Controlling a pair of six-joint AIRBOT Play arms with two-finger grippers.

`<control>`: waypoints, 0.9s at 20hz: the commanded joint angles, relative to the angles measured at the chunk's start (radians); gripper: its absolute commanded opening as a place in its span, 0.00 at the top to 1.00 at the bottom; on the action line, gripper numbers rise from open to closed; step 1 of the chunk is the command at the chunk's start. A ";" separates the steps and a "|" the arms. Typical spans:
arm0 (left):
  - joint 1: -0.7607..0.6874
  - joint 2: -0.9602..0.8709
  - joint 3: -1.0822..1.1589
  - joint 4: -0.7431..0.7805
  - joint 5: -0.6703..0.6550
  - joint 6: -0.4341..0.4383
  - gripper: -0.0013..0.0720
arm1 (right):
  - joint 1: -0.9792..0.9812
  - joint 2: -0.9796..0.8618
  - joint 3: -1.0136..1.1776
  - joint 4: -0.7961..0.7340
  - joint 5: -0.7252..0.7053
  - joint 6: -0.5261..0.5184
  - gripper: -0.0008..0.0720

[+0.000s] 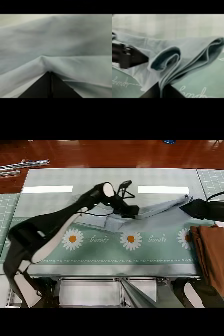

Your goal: Fold the shirts.

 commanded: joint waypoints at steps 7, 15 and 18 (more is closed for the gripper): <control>-0.037 -0.083 0.165 -0.066 -0.076 -0.066 0.96 | 0.002 0.069 -0.004 0.029 0.024 0.027 0.96; 0.363 0.365 0.157 0.331 -0.232 -0.066 0.96 | 0.152 -0.094 0.050 0.158 -0.098 0.001 0.96; 0.482 0.597 0.029 0.406 -0.233 -0.052 0.96 | 0.340 -0.281 0.187 0.159 -0.204 0.020 0.96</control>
